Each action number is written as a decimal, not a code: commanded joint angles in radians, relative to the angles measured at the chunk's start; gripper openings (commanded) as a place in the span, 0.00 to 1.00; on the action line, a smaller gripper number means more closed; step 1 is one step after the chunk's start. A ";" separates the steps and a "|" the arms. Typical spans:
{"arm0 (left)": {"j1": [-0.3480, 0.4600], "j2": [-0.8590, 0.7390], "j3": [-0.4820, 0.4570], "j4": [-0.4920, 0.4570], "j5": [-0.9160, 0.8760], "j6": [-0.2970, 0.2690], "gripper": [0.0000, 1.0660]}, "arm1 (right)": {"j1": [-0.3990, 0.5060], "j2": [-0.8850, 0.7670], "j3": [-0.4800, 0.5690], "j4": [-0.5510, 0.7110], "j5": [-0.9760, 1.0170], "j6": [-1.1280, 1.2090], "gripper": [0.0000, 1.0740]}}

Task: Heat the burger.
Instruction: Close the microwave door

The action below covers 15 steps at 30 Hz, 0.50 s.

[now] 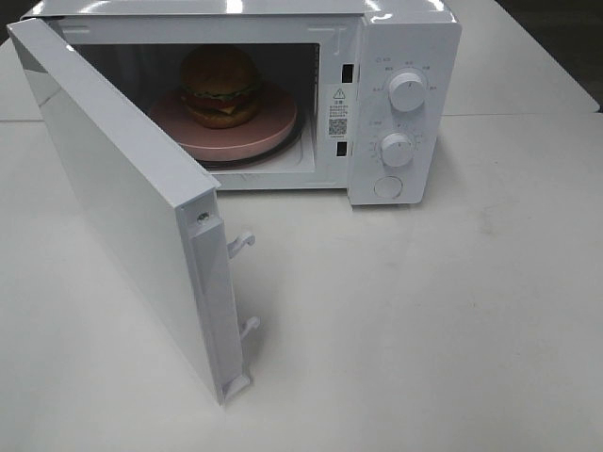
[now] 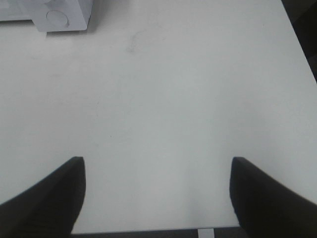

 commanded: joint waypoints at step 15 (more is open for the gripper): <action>0.001 -0.022 0.002 0.002 -0.008 -0.001 0.94 | -0.026 -0.205 0.031 0.001 -0.019 -0.001 0.71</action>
